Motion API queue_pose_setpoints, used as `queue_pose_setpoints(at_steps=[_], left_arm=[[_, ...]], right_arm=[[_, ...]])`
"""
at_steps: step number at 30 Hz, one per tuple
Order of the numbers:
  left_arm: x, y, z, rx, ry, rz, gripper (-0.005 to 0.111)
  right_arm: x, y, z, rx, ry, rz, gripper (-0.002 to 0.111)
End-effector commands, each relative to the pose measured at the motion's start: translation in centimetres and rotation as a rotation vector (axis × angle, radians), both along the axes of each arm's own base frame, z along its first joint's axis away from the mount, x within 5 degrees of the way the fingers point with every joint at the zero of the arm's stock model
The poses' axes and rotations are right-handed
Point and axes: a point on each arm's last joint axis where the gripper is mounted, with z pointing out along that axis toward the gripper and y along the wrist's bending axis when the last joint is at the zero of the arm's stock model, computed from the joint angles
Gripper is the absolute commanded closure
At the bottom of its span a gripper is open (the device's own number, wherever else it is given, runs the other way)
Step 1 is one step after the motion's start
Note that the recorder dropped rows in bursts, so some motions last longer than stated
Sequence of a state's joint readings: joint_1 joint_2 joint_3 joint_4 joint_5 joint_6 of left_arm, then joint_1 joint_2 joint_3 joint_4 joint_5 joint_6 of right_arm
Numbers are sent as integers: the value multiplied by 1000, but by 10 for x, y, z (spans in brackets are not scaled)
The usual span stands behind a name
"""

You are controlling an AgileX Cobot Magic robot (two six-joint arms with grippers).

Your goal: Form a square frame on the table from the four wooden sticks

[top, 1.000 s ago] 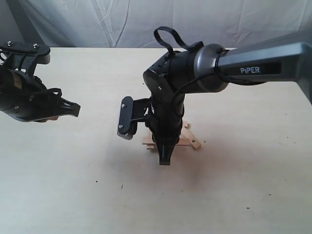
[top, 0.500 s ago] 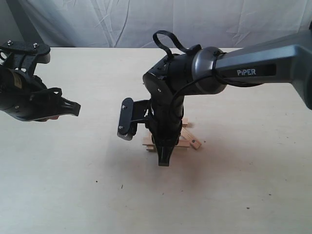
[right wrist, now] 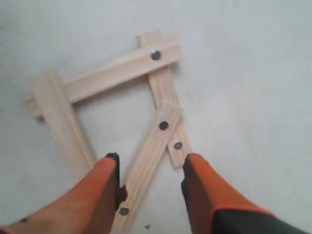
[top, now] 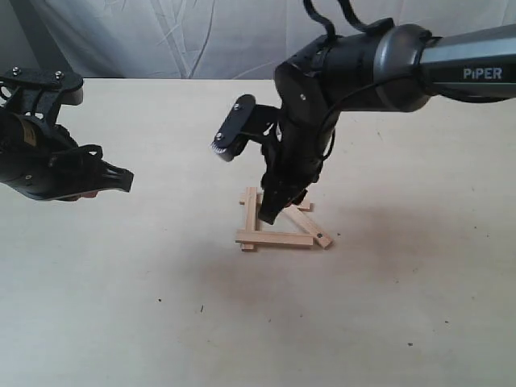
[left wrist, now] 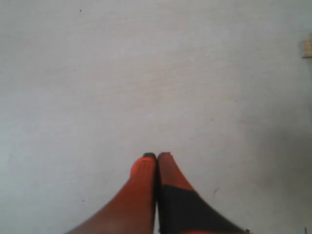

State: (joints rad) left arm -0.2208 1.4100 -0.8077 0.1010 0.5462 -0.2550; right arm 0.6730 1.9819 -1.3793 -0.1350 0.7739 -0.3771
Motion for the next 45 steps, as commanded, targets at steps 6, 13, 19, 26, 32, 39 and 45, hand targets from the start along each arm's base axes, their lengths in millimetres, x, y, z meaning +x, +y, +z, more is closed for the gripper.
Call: queue_pose_setpoints(at_steps=[6, 13, 19, 26, 32, 39, 45], left_arm=[[-1, 0, 2, -19, -11, 10, 107], [-1, 0, 2, -19, -13, 10, 107], [-1, 0, 2, -19, -13, 10, 107], [-1, 0, 2, -23, -12, 12, 107], [-1, 0, 2, -23, -12, 12, 107], [0, -1, 3, -30, -21, 14, 107], [0, -1, 3, -32, -21, 15, 107]], right_arm=[[20, -21, -23, 88, 108, -254, 66], [20, -20, -42, 78, 154, -292, 66], [20, -20, -43, 78, 161, -312, 66], [17, -18, -41, 110, 197, -342, 66], [17, -18, -50, 94, 212, -343, 66], [18, -18, -51, 84, 205, -335, 66], [17, -19, -56, 74, 219, -338, 66]])
